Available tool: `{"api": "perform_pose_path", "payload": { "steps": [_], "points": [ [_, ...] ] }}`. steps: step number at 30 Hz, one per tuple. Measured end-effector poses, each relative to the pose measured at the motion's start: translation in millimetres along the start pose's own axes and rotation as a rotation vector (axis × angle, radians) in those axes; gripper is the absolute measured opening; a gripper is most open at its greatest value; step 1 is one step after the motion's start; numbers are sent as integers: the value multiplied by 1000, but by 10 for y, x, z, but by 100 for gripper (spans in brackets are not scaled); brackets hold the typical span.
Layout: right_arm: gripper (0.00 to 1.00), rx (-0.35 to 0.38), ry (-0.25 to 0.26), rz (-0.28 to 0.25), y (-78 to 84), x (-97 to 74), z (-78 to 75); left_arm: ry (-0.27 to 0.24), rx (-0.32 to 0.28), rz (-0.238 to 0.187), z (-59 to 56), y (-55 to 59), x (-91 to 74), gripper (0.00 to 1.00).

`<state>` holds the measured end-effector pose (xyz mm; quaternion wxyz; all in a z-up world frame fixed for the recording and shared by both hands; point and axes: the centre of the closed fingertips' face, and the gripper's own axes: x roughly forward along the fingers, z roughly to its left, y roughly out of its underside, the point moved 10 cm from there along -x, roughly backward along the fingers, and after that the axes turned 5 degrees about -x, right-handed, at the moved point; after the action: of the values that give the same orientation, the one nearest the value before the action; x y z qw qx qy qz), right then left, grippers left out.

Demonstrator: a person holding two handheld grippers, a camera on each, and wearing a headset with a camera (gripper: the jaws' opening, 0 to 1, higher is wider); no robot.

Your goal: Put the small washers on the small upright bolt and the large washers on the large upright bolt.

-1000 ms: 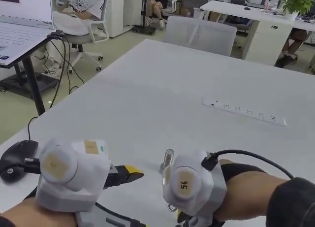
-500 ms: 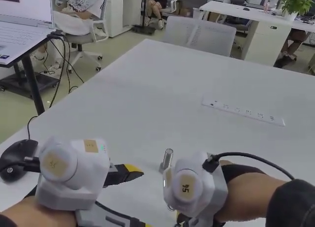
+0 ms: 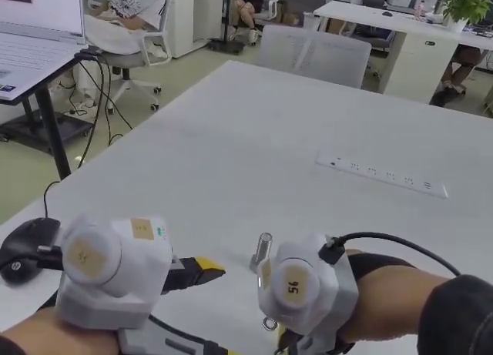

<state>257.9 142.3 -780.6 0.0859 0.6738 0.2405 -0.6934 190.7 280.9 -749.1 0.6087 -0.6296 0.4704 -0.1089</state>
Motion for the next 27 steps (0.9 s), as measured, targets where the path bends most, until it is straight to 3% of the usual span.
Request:
{"api": "perform_pose_path", "payload": {
  "steps": [19, 27],
  "points": [
    [13, 42, -18, 13, 78, -76, -19, 6, 4, 6, -11, -8, 1, 80],
    [13, 51, -9, 18, 88, -196, -47, 7, 5, 2, -8, -11, -1, 80]
  ]
}}
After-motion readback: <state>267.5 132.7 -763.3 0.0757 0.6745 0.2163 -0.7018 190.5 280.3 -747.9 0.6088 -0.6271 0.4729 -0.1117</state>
